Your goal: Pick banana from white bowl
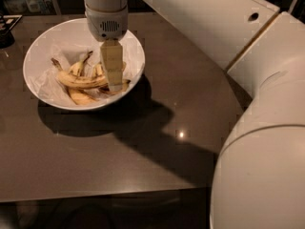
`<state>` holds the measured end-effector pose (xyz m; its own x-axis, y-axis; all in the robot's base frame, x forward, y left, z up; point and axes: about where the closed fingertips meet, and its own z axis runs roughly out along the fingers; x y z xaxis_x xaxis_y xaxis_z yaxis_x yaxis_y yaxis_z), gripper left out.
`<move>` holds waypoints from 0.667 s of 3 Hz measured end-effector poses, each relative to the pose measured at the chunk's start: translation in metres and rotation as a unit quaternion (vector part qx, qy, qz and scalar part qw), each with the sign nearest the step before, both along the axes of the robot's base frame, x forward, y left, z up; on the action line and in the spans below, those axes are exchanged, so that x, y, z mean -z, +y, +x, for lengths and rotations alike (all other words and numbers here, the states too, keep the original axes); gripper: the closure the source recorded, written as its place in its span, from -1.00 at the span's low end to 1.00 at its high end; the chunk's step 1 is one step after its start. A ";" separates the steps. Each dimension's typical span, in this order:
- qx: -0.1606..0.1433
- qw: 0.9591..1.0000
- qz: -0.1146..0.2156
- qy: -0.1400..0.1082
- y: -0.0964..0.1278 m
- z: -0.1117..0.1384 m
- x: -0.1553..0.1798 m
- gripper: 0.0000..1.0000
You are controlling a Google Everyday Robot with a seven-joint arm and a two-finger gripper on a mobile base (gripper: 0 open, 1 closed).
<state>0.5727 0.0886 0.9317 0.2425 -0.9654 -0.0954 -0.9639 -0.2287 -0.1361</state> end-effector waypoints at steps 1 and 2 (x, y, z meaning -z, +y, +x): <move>-0.011 1.000 0.005 0.017 0.016 0.003 0.011 -1.00; -0.011 0.999 0.016 0.038 0.029 0.001 0.022 -1.00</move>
Offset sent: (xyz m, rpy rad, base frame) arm -0.0247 0.0161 -0.0357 -0.0356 0.2127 0.0243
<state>0.5733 0.1172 0.9094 0.2551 -0.9559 -0.1459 -0.9664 -0.2472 -0.0700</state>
